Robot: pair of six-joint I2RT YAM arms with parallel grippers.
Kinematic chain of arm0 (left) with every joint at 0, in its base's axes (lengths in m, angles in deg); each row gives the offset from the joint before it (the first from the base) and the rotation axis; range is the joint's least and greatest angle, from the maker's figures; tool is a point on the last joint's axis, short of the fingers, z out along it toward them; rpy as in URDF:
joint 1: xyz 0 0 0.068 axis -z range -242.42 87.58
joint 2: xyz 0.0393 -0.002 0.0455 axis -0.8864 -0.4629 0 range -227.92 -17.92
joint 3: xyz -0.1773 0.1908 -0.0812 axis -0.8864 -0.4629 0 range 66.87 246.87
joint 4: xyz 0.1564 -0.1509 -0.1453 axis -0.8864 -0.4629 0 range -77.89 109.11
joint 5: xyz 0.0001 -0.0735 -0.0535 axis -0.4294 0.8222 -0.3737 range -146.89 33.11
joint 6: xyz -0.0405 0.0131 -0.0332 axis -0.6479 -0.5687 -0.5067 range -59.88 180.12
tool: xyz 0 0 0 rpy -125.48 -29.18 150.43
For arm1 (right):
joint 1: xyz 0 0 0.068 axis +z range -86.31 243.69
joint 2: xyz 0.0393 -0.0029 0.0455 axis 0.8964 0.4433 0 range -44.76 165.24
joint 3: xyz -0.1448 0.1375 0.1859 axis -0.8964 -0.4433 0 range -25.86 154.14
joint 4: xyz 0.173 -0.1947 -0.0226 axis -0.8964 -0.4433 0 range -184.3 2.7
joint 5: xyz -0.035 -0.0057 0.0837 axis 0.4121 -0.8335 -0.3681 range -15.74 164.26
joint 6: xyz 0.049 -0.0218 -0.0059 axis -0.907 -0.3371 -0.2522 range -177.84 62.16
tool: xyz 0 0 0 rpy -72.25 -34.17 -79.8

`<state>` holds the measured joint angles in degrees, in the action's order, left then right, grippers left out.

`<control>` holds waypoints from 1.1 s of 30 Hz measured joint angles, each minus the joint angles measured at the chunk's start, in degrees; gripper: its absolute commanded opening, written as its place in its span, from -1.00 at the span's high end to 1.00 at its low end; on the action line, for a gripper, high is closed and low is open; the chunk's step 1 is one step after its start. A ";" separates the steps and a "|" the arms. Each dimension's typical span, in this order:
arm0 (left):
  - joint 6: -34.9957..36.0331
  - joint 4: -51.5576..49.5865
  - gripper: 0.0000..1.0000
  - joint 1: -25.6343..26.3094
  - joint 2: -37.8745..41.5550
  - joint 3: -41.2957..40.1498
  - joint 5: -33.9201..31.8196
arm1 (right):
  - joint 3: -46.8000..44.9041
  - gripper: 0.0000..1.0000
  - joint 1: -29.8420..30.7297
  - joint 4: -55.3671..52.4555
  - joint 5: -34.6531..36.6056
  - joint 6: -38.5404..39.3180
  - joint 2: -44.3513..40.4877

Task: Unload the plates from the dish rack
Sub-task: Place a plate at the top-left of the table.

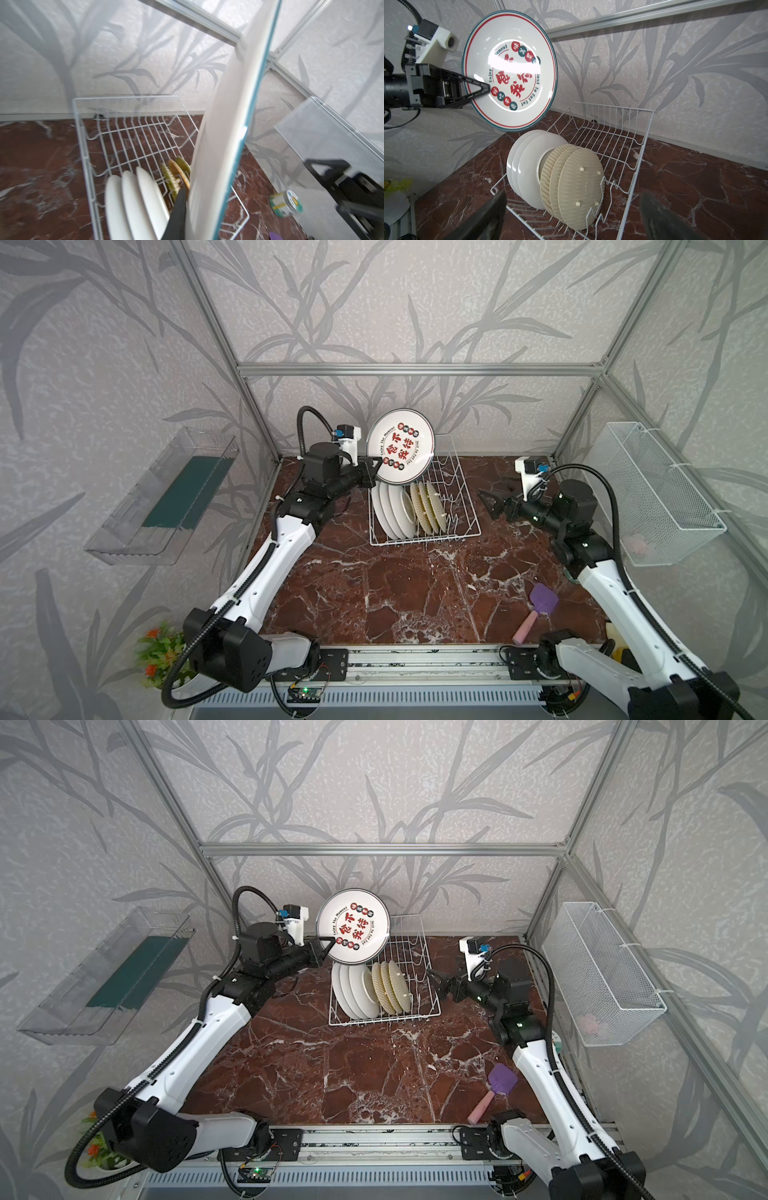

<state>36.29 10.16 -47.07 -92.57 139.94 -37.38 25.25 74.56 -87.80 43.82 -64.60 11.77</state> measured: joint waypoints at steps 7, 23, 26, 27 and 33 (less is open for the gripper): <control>-5.03 3.10 1.00 -8.20 3.32 -7.50 -7.63 | -3.28 -0.98 2.69 -5.90 1.16 2.21 -4.92; -19.41 13.70 1.00 -19.10 -0.61 -20.20 -12.02 | -6.10 -0.98 4.85 -8.04 3.19 2.10 -5.73; -21.90 17.33 1.00 -20.76 -3.69 -22.23 -11.04 | -6.10 -0.98 4.98 -8.07 3.45 2.08 -5.73; -22.67 18.45 1.00 -21.35 -4.94 -23.04 -10.67 | -6.10 -0.98 5.01 -8.04 3.50 2.10 -5.73; -25.86 23.65 1.00 -23.41 -12.33 -26.23 -8.15 | -6.10 -0.98 5.05 -8.31 4.04 2.10 -5.73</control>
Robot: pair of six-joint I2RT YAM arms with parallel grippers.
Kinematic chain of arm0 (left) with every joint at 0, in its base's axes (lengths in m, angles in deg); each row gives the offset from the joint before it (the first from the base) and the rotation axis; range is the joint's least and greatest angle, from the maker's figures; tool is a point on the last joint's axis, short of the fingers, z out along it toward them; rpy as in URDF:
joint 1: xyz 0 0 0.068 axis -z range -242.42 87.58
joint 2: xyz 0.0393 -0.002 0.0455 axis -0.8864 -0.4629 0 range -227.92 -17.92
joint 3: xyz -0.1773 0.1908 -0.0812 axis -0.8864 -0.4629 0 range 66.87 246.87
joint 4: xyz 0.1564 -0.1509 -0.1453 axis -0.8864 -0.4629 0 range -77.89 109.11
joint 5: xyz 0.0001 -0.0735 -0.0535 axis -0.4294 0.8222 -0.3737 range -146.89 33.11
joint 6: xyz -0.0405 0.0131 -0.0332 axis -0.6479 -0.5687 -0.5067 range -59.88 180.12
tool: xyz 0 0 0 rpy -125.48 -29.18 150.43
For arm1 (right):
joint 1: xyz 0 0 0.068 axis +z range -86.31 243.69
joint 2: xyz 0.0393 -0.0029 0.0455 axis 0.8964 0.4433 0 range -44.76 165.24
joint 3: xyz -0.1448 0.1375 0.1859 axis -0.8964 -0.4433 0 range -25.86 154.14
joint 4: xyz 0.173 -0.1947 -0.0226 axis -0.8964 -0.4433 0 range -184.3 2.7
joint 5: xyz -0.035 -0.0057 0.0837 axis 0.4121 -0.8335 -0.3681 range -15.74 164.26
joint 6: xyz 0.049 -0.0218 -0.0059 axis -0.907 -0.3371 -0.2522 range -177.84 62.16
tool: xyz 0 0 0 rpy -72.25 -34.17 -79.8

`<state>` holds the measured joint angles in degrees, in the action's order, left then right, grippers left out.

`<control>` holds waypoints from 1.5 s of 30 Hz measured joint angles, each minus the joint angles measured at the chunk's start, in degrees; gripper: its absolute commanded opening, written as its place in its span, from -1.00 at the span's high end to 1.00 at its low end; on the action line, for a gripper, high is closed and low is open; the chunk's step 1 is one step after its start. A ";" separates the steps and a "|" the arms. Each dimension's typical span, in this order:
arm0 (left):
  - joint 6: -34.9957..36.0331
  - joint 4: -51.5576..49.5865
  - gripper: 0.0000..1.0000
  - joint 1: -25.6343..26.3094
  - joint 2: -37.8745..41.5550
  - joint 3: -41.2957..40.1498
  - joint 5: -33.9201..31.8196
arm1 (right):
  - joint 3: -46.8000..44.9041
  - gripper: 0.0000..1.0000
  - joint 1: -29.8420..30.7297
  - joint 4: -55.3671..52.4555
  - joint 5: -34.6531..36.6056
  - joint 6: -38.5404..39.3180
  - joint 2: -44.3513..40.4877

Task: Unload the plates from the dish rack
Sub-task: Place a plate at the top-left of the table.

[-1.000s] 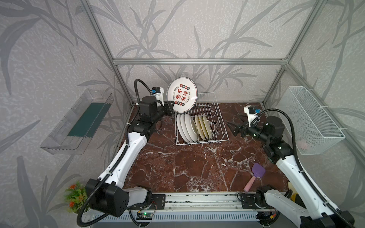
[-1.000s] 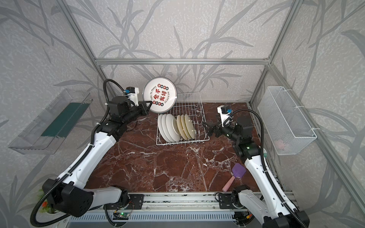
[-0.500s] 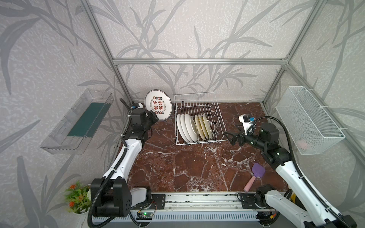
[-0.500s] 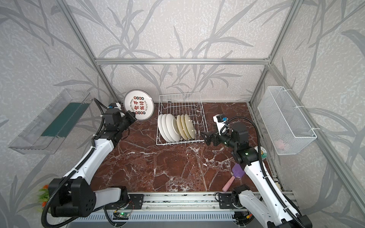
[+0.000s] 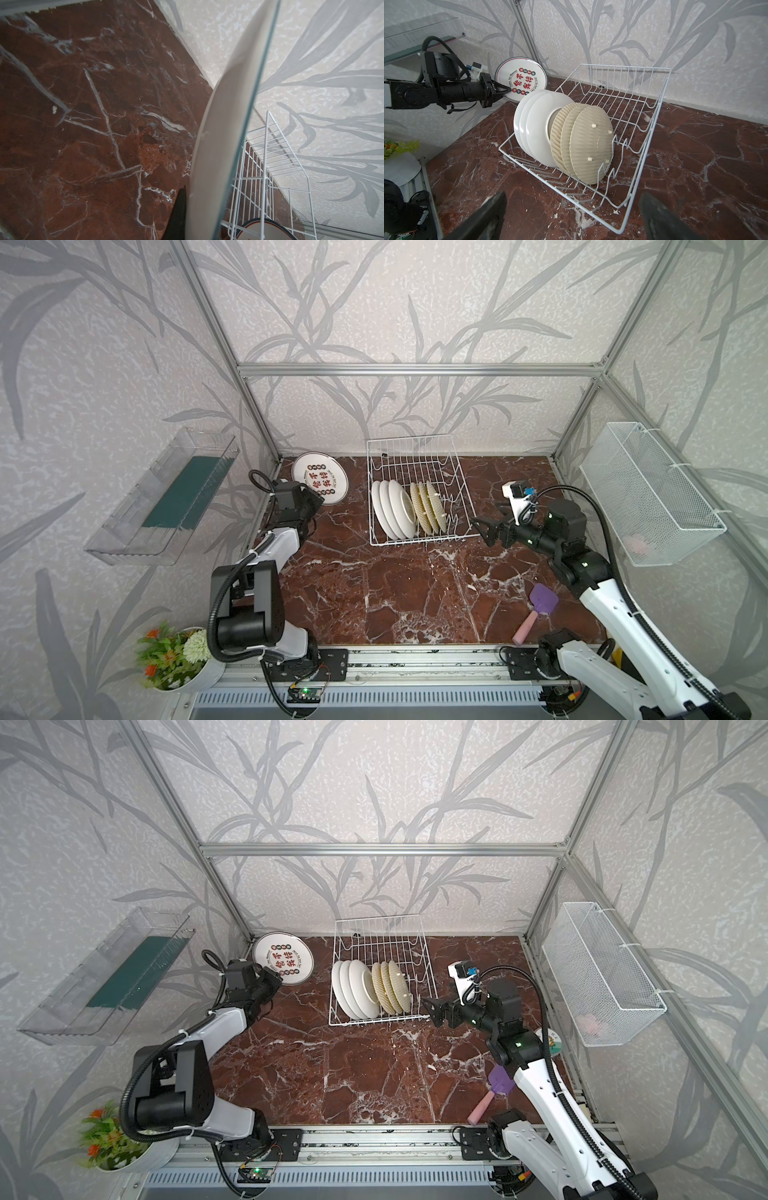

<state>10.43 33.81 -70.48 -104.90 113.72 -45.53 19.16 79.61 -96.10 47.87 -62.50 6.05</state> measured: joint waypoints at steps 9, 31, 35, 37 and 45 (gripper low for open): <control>-2.93 5.90 1.00 -1.01 -6.78 -0.68 4.98 | -0.11 -0.98 0.44 -0.04 0.48 -0.02 0.55; -5.46 8.07 0.88 -3.56 -16.52 -0.13 10.38 | -0.11 -0.98 0.70 0.76 0.44 -1.25 2.38; -5.88 8.04 0.52 -3.65 -17.46 1.03 11.52 | -0.11 -0.98 0.74 0.76 0.46 -1.05 2.40; -5.60 7.85 0.34 -3.65 -17.49 1.16 11.67 | -0.11 -0.98 0.81 0.76 0.46 -1.03 2.43; -5.95 5.73 0.03 -3.82 -17.49 1.44 11.69 | -0.11 -0.98 1.01 0.76 0.50 -0.52 2.43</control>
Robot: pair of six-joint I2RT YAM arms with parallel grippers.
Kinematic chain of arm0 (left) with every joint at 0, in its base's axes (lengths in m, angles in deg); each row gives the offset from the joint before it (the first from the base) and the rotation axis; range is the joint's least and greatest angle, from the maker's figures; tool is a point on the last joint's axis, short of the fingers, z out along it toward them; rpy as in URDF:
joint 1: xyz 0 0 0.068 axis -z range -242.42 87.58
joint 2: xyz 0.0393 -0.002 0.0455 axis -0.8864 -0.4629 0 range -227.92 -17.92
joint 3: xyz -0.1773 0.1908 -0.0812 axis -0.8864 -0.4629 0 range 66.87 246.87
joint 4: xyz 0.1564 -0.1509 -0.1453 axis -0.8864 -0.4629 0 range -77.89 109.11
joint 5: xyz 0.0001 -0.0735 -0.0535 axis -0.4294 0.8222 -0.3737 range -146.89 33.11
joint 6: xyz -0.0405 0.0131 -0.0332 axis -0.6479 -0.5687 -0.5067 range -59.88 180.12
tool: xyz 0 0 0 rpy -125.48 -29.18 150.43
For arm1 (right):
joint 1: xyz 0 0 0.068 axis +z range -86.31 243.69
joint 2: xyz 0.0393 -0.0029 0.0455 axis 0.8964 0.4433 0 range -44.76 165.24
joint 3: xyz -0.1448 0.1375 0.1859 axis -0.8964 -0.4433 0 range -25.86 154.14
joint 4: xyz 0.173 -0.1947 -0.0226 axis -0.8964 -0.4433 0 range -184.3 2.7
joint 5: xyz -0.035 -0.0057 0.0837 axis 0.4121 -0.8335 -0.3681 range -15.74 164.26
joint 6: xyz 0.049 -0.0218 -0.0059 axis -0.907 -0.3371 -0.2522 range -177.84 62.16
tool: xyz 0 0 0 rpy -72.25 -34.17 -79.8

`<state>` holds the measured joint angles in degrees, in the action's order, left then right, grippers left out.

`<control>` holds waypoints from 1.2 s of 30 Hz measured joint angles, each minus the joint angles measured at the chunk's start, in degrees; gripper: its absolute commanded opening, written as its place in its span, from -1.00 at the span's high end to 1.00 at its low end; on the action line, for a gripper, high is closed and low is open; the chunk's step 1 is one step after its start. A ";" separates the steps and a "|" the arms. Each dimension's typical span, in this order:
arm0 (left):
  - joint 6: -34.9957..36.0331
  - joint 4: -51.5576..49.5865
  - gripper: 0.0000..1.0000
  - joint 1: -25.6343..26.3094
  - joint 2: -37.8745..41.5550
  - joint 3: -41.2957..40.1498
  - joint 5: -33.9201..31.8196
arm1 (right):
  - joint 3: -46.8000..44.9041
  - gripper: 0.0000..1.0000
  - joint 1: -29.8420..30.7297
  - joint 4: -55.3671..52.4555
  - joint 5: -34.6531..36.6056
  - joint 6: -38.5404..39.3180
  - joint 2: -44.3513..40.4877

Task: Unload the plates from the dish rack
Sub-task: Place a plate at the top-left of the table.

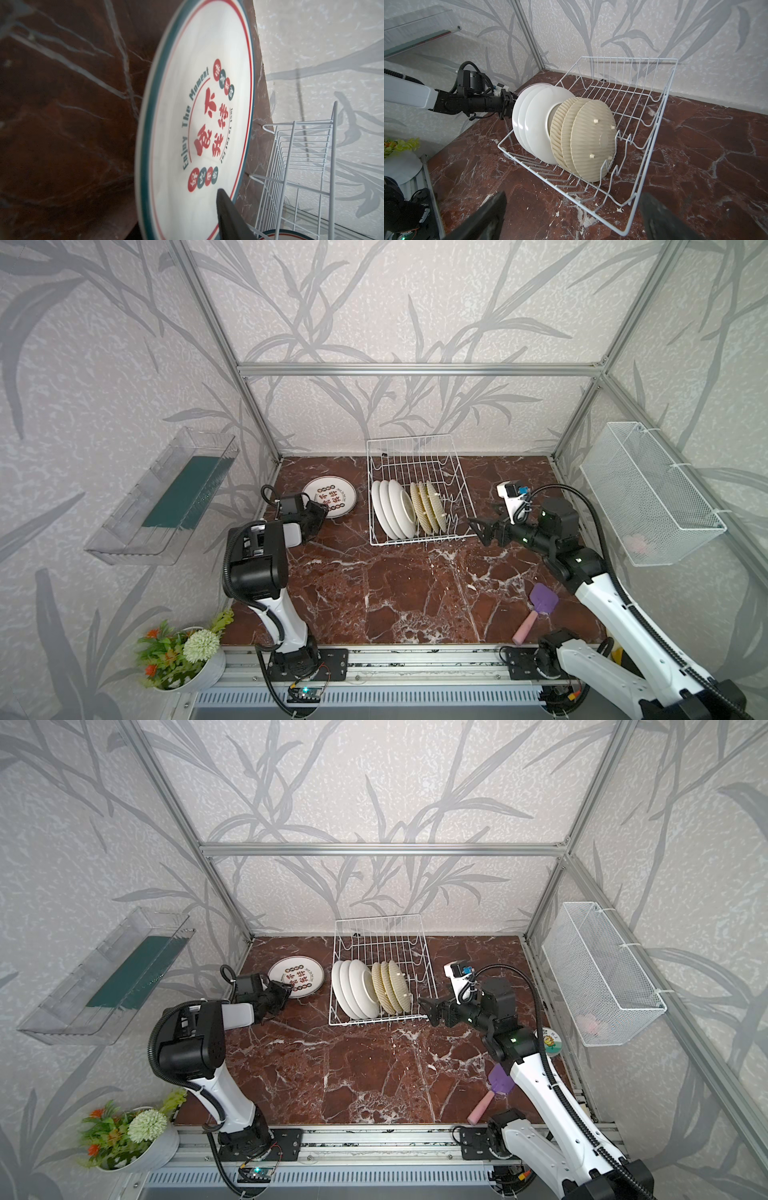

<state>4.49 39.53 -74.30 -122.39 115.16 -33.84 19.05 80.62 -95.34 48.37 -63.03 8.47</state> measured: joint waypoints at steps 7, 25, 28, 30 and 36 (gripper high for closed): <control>-0.35 -2.62 -0.40 -0.02 0.00 0.46 0.04 | 0.00 -0.98 0.02 0.00 0.22 0.55 -0.02; 3.30 -20.55 -0.99 -0.02 12.94 1.29 -5.07 | 0.00 -0.98 0.17 -0.02 0.59 0.68 -0.57; 6.08 -23.58 -0.99 0.39 18.88 1.46 -5.46 | 0.00 -0.98 0.33 -0.02 0.37 0.59 -0.57; 8.72 -25.92 -0.98 0.96 22.16 2.43 -5.35 | 0.00 -0.98 0.46 -0.02 0.28 0.57 -0.57; 18.75 -32.65 -0.92 8.33 27.08 11.32 -2.80 | 0.00 -0.98 2.14 -0.02 -0.28 0.70 -0.52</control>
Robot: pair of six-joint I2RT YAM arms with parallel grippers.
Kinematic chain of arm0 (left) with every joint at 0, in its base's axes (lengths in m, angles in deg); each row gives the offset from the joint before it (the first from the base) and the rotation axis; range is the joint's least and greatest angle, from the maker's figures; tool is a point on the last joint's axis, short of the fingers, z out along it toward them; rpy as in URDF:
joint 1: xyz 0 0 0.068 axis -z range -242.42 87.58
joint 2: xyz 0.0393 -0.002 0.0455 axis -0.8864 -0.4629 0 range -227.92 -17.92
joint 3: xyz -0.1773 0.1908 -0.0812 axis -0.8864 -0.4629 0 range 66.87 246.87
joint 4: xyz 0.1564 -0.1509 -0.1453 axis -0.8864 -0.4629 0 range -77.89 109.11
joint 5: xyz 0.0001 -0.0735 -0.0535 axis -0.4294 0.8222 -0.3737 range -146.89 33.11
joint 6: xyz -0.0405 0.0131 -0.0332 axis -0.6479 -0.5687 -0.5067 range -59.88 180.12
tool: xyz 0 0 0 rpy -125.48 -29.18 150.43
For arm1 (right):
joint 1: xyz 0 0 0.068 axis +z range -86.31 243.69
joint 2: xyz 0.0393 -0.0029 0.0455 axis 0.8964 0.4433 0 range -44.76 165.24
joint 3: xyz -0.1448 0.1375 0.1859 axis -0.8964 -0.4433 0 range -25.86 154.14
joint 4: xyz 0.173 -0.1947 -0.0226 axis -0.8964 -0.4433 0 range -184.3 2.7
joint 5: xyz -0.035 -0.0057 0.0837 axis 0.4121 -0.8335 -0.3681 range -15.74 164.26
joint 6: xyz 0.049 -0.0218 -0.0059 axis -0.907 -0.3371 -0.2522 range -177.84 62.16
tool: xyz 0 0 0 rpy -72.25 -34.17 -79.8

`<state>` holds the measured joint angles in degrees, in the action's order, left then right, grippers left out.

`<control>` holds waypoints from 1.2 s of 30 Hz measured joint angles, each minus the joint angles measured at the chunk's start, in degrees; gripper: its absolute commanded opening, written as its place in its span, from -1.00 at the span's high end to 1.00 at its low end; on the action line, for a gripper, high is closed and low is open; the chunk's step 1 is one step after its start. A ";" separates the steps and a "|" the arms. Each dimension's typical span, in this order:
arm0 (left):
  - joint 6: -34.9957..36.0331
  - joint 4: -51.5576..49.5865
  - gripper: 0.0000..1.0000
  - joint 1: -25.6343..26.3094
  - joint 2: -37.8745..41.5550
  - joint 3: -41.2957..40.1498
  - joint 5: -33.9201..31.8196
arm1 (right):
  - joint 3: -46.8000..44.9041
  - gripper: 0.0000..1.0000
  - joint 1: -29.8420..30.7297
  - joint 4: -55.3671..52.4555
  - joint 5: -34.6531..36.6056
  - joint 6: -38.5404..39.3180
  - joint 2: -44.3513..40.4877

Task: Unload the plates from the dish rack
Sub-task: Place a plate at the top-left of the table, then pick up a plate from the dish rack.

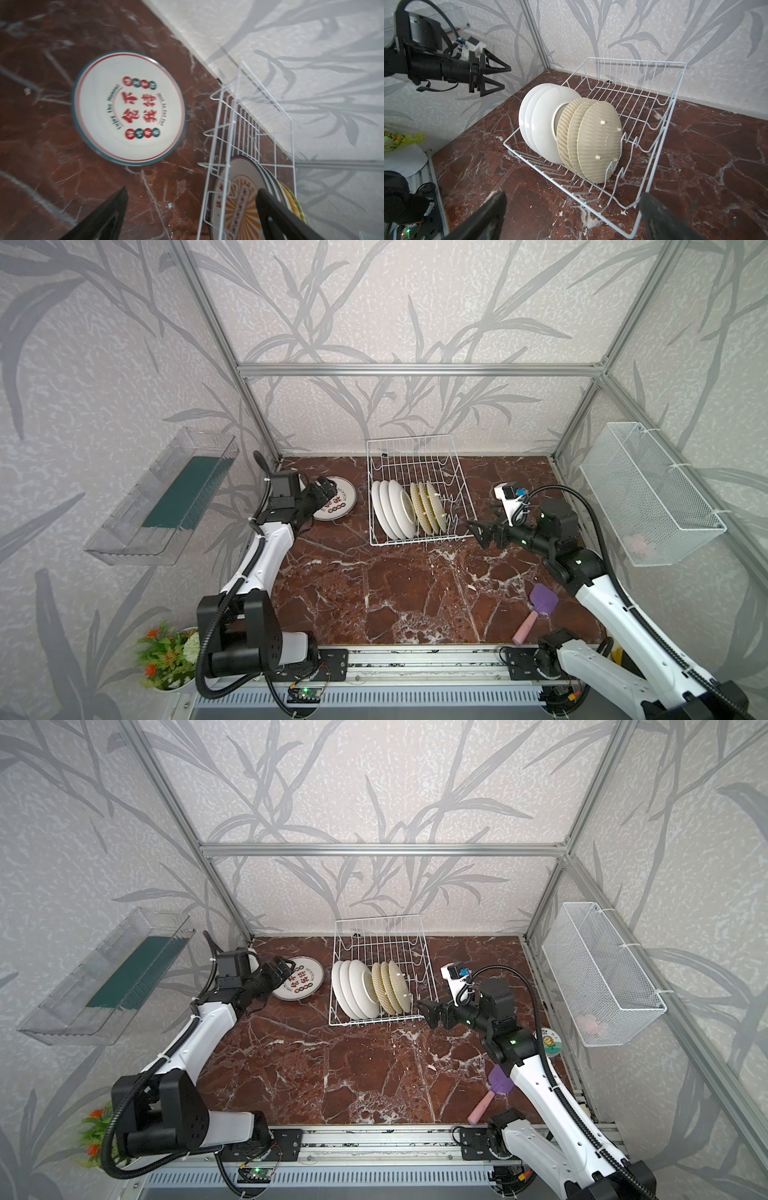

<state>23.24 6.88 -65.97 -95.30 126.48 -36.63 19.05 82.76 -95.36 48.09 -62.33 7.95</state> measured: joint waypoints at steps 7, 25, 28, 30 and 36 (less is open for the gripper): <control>6.67 -2.36 -0.43 5.68 -0.85 5.66 7.76 | 0.00 -0.98 1.49 0.02 0.00 0.09 0.13; 15.69 -11.15 -0.02 12.37 -7.50 8.72 8.83 | -0.92 -0.98 1.53 0.02 0.70 0.09 -0.26; 15.91 -11.45 0.02 12.61 -8.04 8.85 9.05 | -1.07 -0.98 1.62 0.00 0.76 0.09 -0.26; 15.91 -11.56 0.03 12.90 -8.41 8.85 9.42 | -1.07 -0.98 1.68 0.02 0.87 0.09 -0.26; 15.87 -11.50 0.14 13.55 -9.42 8.85 10.40 | -1.18 -0.98 1.68 0.02 1.25 0.09 -0.33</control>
<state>39.11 -4.62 -52.42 -104.72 135.33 -26.23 17.87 84.44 -95.34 49.33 -62.24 7.62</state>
